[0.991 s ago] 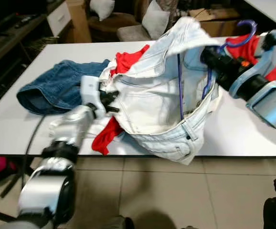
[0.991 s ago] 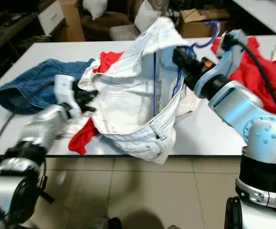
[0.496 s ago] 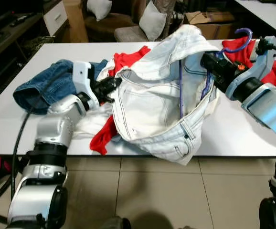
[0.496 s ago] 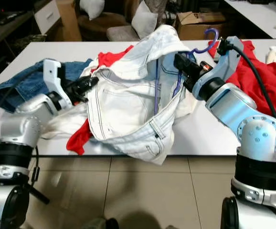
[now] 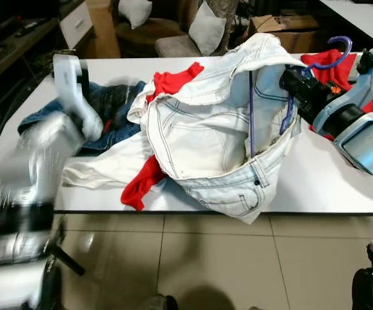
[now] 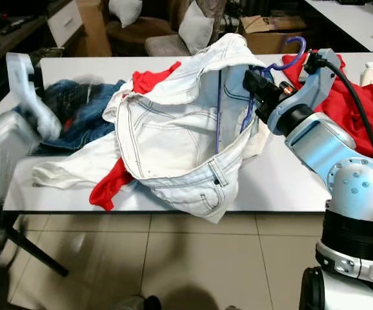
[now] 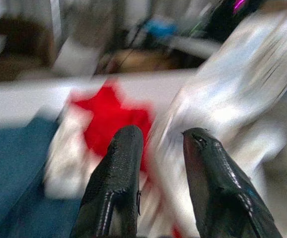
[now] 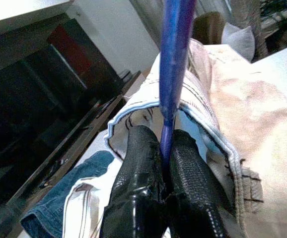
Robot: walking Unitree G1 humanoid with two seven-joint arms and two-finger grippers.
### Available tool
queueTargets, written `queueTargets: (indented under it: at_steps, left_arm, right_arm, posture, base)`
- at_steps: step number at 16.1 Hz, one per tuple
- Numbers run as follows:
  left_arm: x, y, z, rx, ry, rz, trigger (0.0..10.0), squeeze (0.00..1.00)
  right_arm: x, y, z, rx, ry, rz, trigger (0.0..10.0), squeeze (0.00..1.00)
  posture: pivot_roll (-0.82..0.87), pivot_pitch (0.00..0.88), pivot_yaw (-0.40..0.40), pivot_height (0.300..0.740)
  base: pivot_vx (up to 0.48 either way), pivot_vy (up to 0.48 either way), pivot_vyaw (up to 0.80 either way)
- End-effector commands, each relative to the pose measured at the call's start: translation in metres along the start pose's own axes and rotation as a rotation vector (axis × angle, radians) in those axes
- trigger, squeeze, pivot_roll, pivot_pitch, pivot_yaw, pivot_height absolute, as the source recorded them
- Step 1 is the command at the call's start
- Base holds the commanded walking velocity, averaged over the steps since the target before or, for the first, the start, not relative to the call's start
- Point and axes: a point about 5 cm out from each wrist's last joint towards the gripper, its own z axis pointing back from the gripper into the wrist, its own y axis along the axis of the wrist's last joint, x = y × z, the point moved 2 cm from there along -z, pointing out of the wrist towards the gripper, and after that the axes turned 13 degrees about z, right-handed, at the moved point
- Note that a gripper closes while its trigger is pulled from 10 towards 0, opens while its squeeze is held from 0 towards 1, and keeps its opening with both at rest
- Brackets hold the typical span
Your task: Hang hanger
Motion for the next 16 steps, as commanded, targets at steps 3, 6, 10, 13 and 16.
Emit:
queueTargets:
  at_steps: [3,6,10,13,16]
  left_arm:
    - [0.004,-0.014,0.009,0.009,0.120,-0.078,10.0,0.00]
    - [0.012,-0.023,0.013,0.033,0.175,-0.041,10.0,0.00]
    - [0.018,-0.034,0.010,0.035,0.211,-0.033,10.0,0.00]
    - [0.024,-0.042,0.009,0.018,0.221,-0.028,10.0,0.00]
    - [0.028,-0.045,0.011,0.014,0.225,-0.028,10.0,0.00]
  right_arm:
    - [-0.002,0.007,0.008,0.037,0.018,0.002,10.0,0.00]
    - [0.001,0.003,0.011,0.024,0.009,-0.002,10.0,0.00]
    - [0.000,0.003,0.011,0.025,0.015,-0.005,10.0,0.00]
    - [0.001,0.008,0.012,0.034,0.013,0.003,10.0,0.00]
    - [0.002,0.014,0.014,0.043,0.014,0.013,10.0,0.00]
  posture:
    - [-0.12,0.000,0.096,0.740]
    - [-0.12,0.000,0.083,0.740]
    - [-0.12,0.000,0.079,0.740]
    - [-0.12,0.000,0.076,0.740]
    - [-0.12,0.000,0.071,0.740]
  base:
    - [0.000,0.000,0.80]
    - [0.000,-0.221,0.80]
    - [0.000,-0.363,0.80]
    - [0.000,-0.377,0.80]
    - [0.000,-0.375,0.80]
